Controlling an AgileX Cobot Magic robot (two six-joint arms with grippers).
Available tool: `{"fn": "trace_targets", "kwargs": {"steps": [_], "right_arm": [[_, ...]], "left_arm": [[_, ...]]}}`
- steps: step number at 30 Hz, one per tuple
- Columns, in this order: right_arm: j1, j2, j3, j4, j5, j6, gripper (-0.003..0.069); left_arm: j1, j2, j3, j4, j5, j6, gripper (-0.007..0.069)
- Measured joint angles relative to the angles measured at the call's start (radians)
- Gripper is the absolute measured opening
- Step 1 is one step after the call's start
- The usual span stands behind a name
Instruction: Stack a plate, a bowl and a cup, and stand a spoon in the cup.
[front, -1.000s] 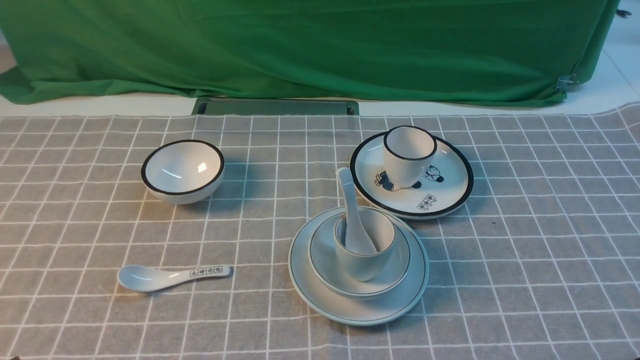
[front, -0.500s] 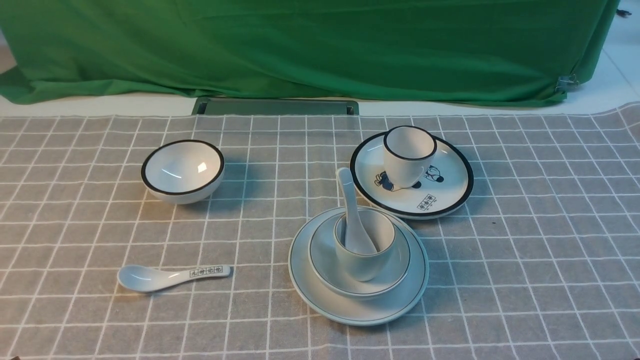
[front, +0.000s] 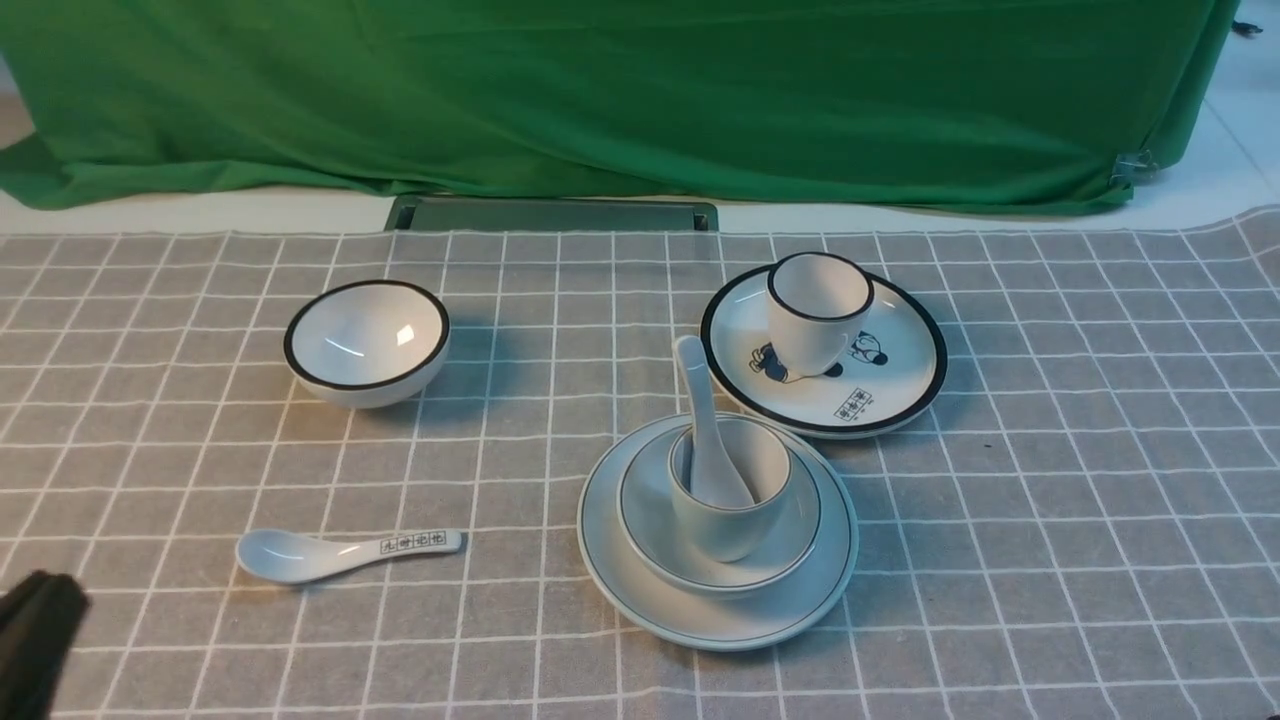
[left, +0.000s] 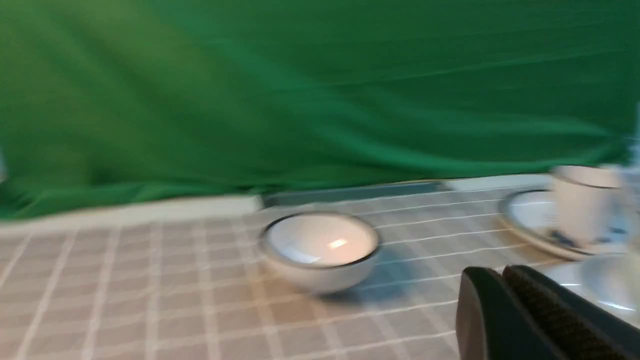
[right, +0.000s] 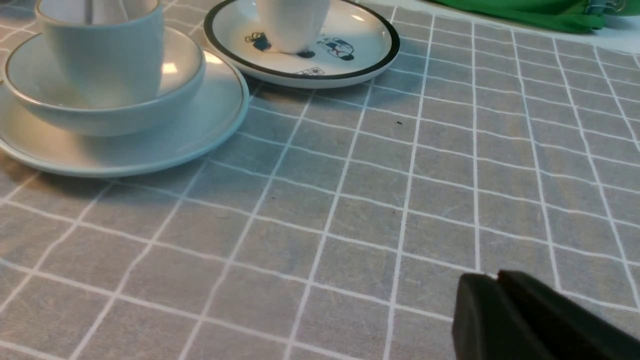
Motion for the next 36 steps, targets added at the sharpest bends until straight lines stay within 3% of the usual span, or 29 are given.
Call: {"fn": "trace_targets", "kwargs": {"steps": [2,5,36], "right_arm": [[0.000,0.000,0.000,0.000,-0.001,0.000,0.0070],[0.000,0.000,0.000,0.000,-0.001,0.000,0.0071],[0.000,0.000,0.000,0.000,-0.004,0.000,0.0142]], "left_arm": [[0.066,0.000,0.000,-0.009,0.086,-0.026,0.0013],[0.085,0.000,0.000,-0.015,0.180,-0.043,0.0013],[0.097,0.000,0.000,-0.020,0.179,-0.005,0.0013]]}}
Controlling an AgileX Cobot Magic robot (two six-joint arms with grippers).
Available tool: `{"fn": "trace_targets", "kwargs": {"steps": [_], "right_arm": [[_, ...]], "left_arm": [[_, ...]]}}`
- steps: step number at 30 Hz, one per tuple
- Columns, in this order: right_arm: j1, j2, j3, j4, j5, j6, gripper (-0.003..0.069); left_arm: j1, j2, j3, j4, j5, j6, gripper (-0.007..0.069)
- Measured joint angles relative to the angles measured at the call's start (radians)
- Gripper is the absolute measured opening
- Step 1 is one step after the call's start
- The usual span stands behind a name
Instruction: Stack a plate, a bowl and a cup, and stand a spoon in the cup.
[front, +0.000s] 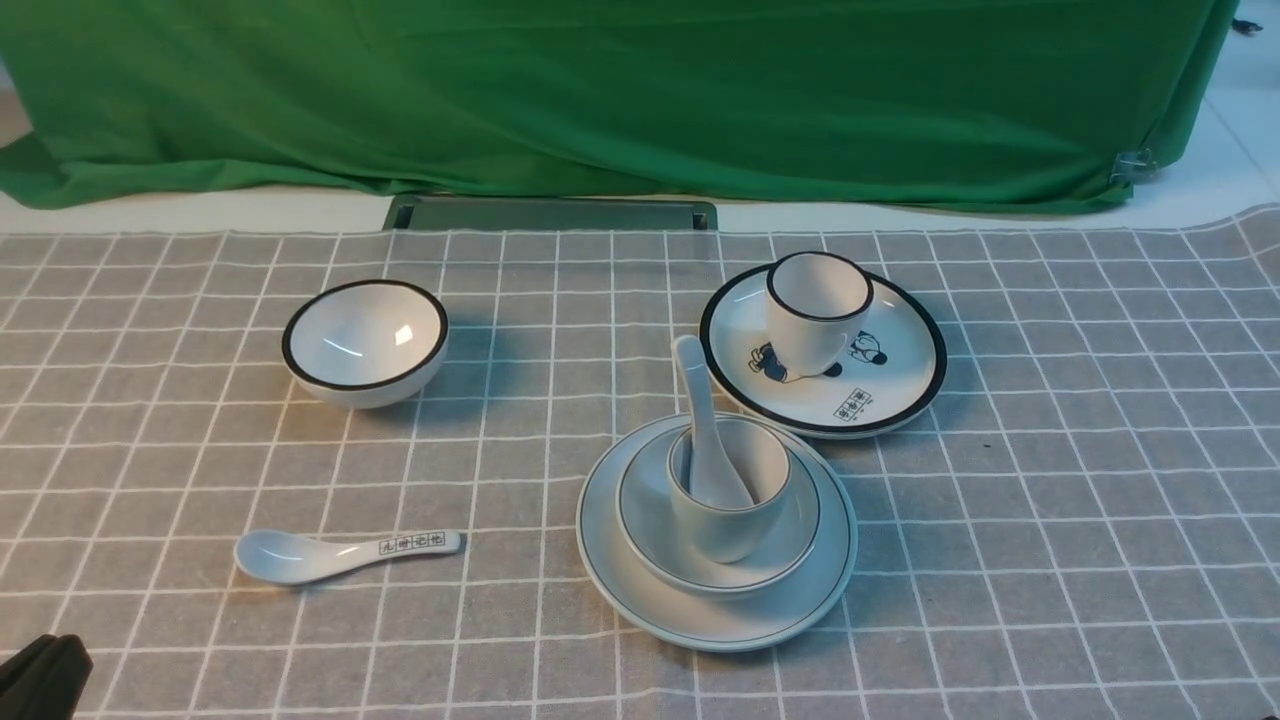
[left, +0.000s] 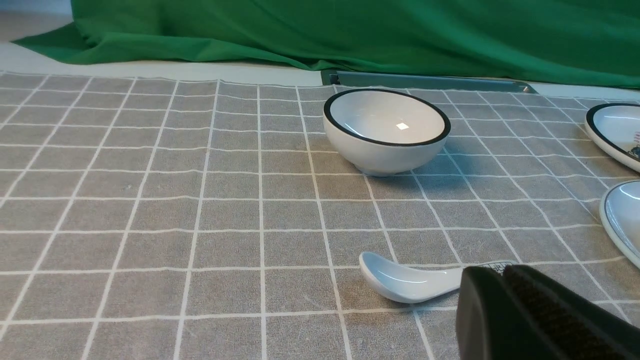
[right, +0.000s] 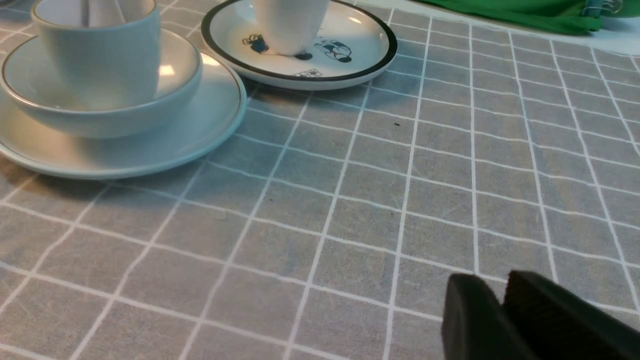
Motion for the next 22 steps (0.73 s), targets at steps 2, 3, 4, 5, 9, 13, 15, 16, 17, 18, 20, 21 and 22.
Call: {"fn": "trace_targets", "kwargs": {"steps": [2,3,4,5,9,13,15,16,17,18,20,21,22], "right_arm": [[0.000,0.000,0.000,0.000,0.000,0.000,0.0144],[0.000,0.000,0.000,0.000,0.000,0.000,0.0144],[0.000,0.000,0.000,0.000,0.000,0.000,0.0145],[0.000,0.000,0.000,0.000,0.000,0.000,0.0148],[0.000,0.000,0.000,0.000,0.000,0.000,0.0165],[0.000,0.000,0.000,0.000,0.000,0.000,0.0179],[0.000,0.000,0.000,0.000,0.000,0.000,0.0184],[0.000,0.000,0.000,0.000,0.000,0.000,0.0185],[0.000,0.000,0.000,0.000,0.000,0.000,0.0188],[0.000,0.000,0.000,0.000,0.000,0.000,0.0190],[0.000,0.000,0.000,0.000,0.000,0.000,0.0192],[0.000,0.000,0.000,0.000,0.000,0.000,0.0192],[0.000,0.000,0.000,0.000,0.000,0.000,0.0192]], "left_arm": [[0.000,0.000,0.000,0.000,0.000,0.000,0.0013],[0.000,0.000,0.000,0.000,0.000,0.000,0.0013],[0.000,0.000,0.000,0.000,0.000,0.000,0.0013],[0.000,0.000,0.000,0.000,0.000,0.000,0.0013],[0.000,0.000,0.000,0.000,0.000,0.000,0.0013],[0.000,0.000,0.000,0.000,0.000,0.000,0.0013],[0.000,0.000,0.000,0.000,0.000,0.000,0.0013],[0.000,0.000,0.000,0.000,0.000,0.000,0.0013],[0.000,0.000,0.000,0.000,0.000,0.000,0.0013],[0.000,0.000,0.000,0.000,0.000,0.000,0.0013],[0.000,0.000,0.000,0.000,0.000,0.005,0.0013],[0.000,0.000,0.000,0.000,0.000,0.007,0.0013],[0.000,0.000,0.000,0.000,0.000,0.007,0.0013]]}}
